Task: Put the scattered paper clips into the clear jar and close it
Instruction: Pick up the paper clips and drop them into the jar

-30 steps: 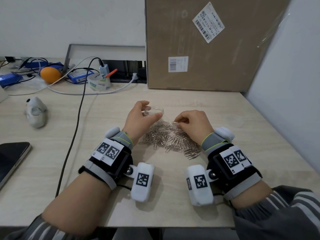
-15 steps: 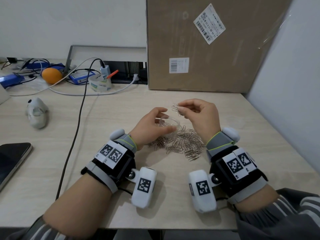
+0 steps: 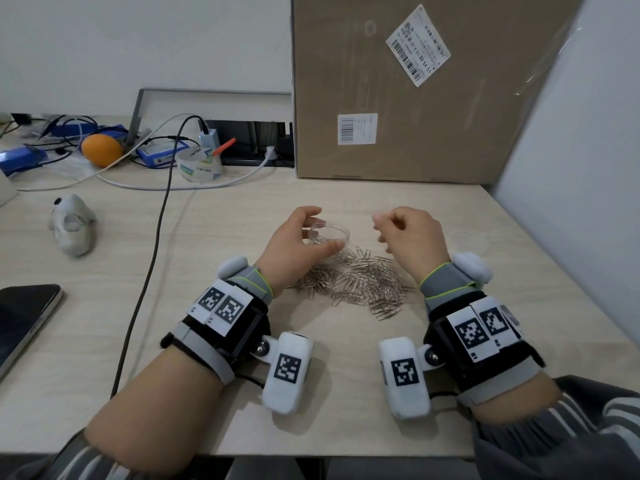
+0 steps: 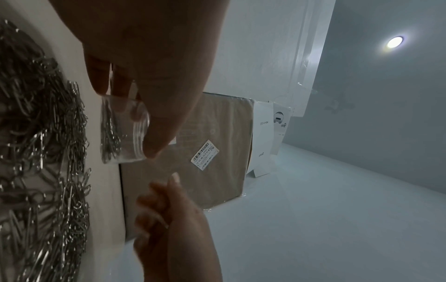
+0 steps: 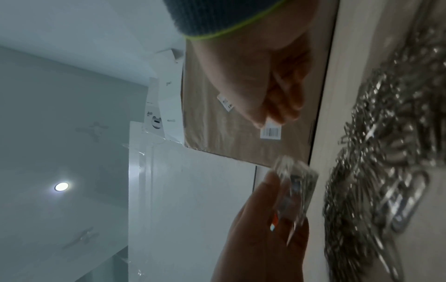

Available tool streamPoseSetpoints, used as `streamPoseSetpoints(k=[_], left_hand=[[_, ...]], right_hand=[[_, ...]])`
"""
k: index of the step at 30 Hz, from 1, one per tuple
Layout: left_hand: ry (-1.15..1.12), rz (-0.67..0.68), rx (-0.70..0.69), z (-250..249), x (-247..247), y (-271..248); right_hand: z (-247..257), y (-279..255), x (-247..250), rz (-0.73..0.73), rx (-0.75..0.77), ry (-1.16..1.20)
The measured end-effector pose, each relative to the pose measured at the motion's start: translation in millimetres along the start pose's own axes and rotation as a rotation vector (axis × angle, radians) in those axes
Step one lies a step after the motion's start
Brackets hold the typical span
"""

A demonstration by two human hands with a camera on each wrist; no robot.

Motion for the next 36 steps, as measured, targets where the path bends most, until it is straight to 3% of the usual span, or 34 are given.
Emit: streamPoseSetpoints(k=[4, 7, 15, 25, 36], left_hand=[[0.002, -0.039, 0.03, 5.5, 6.1, 2.4], [0.009, -0.046, 0.033, 6.9, 7.1, 2.8], [0.003, -0.047, 0.032, 5.0, 6.7, 1.4], [-0.006, -0.034, 0.029, 4.6, 5.6, 0.7], [0.015, -0.007, 0.041, 7.6, 3.2, 1.5]], right_hand=[[-20.4, -3.9, -0.3, 0.207, -0.148, -0.372], [-26.0, -13.5, -11.4, 0.409, -0.171, -0.532], [-20.1, -26.0, -40.4, 0.629, -0.072, -0.53], [1.5, -20.1, -44.0, 0.487, 0.068, -0.382], [5.4, -1.9, -10.5, 0.139, 0.059, -0.149]])
Point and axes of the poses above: each hand's wrist, its own y-axis towards the middle knuckle, its own x-axis out of the back of the hand, z = x × y, the point moved 10 cm from there along y, towards the middle knuckle, and after that the axes turned 1 degree about x, right-handed, at the moved point
